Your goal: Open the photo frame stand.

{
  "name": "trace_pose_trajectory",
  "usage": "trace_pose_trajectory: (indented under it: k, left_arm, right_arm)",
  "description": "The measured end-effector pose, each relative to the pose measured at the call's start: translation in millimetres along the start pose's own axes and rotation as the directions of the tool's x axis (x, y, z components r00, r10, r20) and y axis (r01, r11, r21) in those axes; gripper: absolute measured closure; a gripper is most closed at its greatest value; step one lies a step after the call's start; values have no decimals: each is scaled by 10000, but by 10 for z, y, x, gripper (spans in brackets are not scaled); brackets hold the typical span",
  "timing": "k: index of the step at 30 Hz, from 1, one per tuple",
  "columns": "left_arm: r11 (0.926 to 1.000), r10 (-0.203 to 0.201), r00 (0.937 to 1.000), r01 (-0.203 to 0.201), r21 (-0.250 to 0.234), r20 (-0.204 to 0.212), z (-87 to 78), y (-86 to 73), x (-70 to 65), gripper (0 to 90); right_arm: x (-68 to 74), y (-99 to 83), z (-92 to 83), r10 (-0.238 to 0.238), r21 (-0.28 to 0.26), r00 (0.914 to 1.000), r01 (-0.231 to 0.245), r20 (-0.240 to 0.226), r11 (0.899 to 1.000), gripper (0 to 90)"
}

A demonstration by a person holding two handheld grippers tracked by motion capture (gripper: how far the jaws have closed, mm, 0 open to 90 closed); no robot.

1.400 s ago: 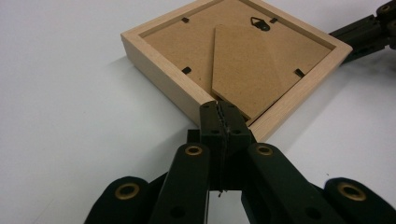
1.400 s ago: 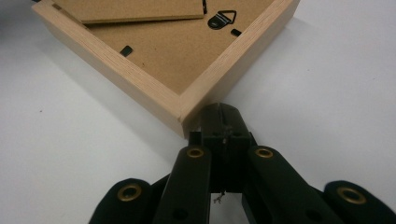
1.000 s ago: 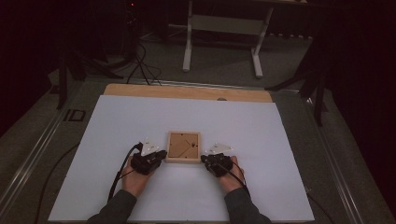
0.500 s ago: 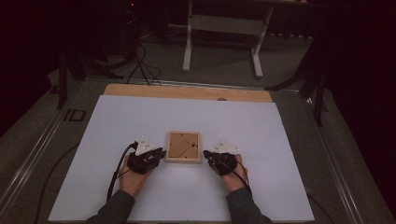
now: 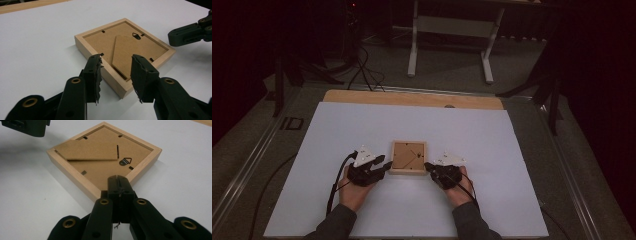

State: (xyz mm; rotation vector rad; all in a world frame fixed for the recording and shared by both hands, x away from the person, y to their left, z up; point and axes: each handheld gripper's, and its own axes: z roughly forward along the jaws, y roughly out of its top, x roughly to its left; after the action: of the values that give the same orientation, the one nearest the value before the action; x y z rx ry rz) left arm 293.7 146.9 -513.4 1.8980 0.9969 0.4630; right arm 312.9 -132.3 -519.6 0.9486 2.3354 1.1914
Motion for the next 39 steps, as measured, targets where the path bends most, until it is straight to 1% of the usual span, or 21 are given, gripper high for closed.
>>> trace_pose_trajectory:
  k: [2,4,9,10,15,16,17,20,23,25,27,29,32,37,39]
  left_arm:
    - [10000,28,10000,-28,56,63,11,-5,-9,594]
    - [9998,103,9997,-107,148,211,21,-6,-18,597]
    - [9998,161,9995,-165,130,270,39,23,-43,601]
    - [9997,155,9994,-162,207,295,52,36,-57,601]
    - [9989,292,9992,-302,346,289,86,56,-90,563]
    - [9985,430,9989,-437,341,204,116,63,-124,563]
    - [9987,406,9990,-411,298,168,129,64,-138,543]
    - [9986,421,9990,-426,329,149,161,74,-157,532]
    - [9974,589,9983,-589,424,26,188,106,-174,516]
    - [9967,623,9980,-627,514,85,211,135,-171,510]
    - [9953,650,9979,-648,725,5,248,159,-172,508]
    - [9947,655,9978,-657,794,55,282,170,-175,506]
    - [9923,787,9968,-793,956,108,331,179,-194,495]
    - [9878,995,9950,-997,1198,75,408,195,-217,493]
    - [9849,1158,9933,-1156,1290,57,427,212,-224,493]
  right_arm:
    - [1,-4,10,35,10,10000,-35,-30,10000,899]
    - [5,-4,18,64,11,10000,-64,-44,10000,899]
    - [4,-6,19,129,-4,9999,-129,11,9999,900]
    - [2,-7,15,126,14,9999,-126,24,9999,900]
    - [12,-14,-1,77,47,10000,-77,15,10000,900]
    - [14,-16,0,57,32,10000,-57,-2,10000,900]
    - [17,-13,8,9,12,10000,-9,-34,10000,900]
    - [36,-14,11,-37,-14,10000,37,-33,10000,899]
    - [59,-12,11,-184,4,9998,184,21,9998,900]
    - [59,-14,14,-171,-24,9999,172,13,9998,900]
    - [61,-19,15,-125,-55,9999,125,26,9999,899]
    - [65,-26,18,-116,-127,9999,117,65,9999,900]
    - [67,-28,20,-109,-150,9999,110,70,9998,899]
    - [70,-34,20,-78,-193,9999,80,103,9998,899]
    - [70,-37,20,-77,-204,9999,79,95,9998,899]
